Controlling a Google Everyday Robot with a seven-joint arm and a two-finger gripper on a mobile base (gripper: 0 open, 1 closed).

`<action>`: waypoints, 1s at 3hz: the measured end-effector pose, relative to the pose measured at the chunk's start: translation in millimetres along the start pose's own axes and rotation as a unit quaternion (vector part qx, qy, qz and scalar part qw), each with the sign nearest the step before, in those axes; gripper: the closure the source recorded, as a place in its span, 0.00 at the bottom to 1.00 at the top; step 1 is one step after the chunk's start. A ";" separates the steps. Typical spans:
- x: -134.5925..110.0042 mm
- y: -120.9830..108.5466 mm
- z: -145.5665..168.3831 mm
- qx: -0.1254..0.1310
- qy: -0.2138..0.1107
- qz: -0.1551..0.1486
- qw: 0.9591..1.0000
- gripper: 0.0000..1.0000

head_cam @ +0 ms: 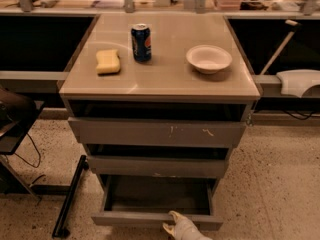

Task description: Open bottom drawer

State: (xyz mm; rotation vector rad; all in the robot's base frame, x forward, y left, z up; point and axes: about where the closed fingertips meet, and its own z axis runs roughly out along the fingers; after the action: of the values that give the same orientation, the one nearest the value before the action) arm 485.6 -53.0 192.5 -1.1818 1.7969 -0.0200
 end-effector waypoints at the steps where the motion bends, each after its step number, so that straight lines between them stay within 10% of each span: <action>1: -0.4 -0.2 -1.8 0.000 0.000 0.000 1.000 1.00; 3: 2.1 12.2 -10.6 0.005 -0.004 0.005 1.000 1.00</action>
Offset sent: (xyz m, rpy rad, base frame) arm -0.5129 0.0143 -0.2476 0.3844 -0.1902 -0.3165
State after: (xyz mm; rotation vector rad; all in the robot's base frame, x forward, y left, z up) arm 469.3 -52.8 191.1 -1.1638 1.7950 -0.0180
